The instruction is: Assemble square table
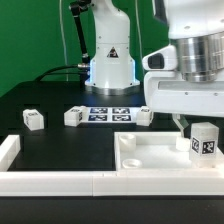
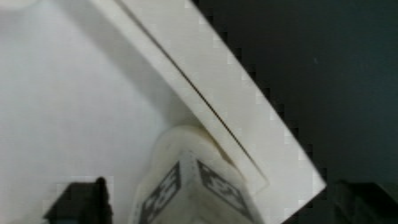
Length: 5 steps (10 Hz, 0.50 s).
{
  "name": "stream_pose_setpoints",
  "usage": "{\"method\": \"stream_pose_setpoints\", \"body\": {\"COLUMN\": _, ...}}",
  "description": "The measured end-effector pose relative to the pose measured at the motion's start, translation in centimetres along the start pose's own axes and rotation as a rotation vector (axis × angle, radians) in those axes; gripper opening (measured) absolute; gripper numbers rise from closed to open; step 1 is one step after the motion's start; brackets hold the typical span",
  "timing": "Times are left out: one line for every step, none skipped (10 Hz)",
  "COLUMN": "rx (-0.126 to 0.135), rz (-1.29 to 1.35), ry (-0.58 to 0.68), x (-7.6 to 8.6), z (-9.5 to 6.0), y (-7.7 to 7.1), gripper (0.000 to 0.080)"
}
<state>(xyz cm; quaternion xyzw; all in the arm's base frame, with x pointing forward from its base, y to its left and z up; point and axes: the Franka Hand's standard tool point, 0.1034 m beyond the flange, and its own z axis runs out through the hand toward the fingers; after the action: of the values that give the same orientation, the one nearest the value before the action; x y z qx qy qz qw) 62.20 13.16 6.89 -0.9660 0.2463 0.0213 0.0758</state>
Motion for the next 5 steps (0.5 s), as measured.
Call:
{"method": "stream_pose_setpoints", "body": {"rx": 0.008, "rz": -0.021, "ry": 0.004, "x": 0.14, "z": -0.04, "y": -0.08, "gripper": 0.0635}}
{"method": "stream_pose_setpoints", "body": {"rx": 0.006, "rz": -0.115, "ry": 0.005, "x": 0.23, "z": -0.05, "y": 0.05, "gripper": 0.0647}}
{"method": "stream_pose_setpoints", "body": {"rx": 0.0, "rz": -0.233, "ry": 0.009, "x": 0.3, "z": -0.07, "y": 0.11, "gripper": 0.0649}}
{"method": "stream_pose_setpoints", "body": {"rx": -0.024, "rz": -0.44, "ry": 0.03, "x": 0.62, "z": -0.17, "y": 0.22, "gripper": 0.0649}}
{"method": "stream_pose_setpoints", "body": {"rx": -0.049, "rz": -0.624, "ry": 0.048, "x": 1.0, "z": -0.38, "y": 0.23, "gripper": 0.0649}}
